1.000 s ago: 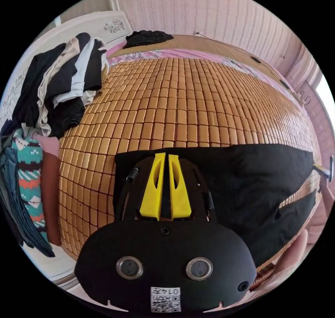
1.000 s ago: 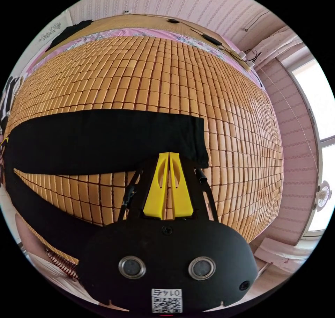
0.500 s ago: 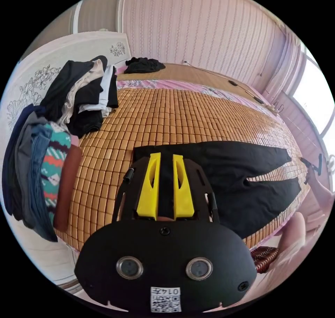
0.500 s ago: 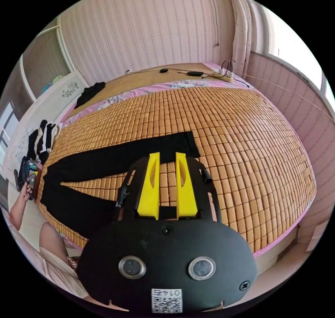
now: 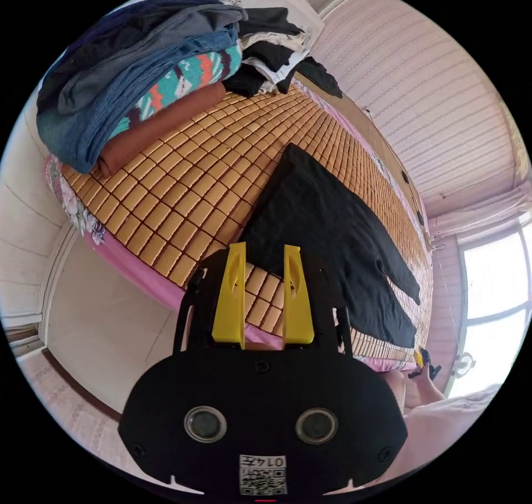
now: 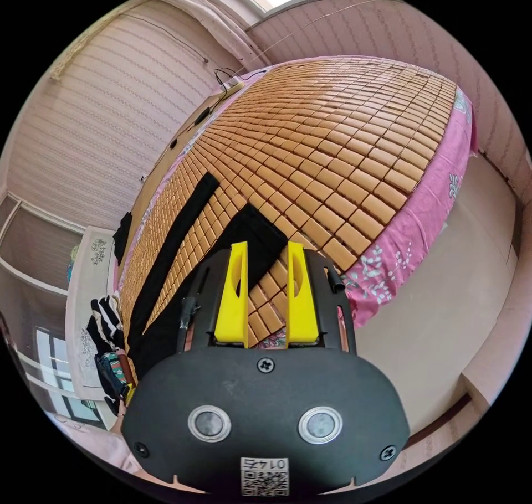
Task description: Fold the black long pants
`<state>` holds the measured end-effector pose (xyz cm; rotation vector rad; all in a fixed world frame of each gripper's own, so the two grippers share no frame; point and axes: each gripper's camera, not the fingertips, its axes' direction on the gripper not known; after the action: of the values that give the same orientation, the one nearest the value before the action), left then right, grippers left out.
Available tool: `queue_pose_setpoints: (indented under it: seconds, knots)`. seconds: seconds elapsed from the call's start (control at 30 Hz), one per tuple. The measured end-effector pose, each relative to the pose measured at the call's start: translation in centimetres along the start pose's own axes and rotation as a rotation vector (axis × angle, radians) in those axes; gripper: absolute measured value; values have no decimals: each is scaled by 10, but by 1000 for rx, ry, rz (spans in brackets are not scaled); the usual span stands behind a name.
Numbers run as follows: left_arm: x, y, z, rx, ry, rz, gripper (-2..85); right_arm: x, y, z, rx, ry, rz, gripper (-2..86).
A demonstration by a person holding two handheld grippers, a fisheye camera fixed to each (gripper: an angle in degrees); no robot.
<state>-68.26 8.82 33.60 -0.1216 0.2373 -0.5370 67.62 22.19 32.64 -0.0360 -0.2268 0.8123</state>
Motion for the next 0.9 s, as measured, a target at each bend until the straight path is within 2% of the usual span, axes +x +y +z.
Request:
queue_pose_setpoints:
  seconds: [0.2,0.37,0.47,0.67,0.8,0.9]
  knots:
    - [-21,-5,5,-4,14,-76,157,19,-1,7,3,69,4,72]
    - [-29,-14,14,-3,45,-91,147,35,-6,6,-38,45,-6,19]
    - [-41,-20,21,-19,78,-129,137,40,-10,1,-44,43,-17,11]
    - [-56,-27,24,-27,26,-131,90,44,-19,-8,-44,36,-41,7]
    - [-71,-31,1,20,36,-133,102,43,-24,-13,-50,37,-61,7]
    - [-82,-31,6,-39,19,-141,116,42,-27,-12,-62,54,-82,7]
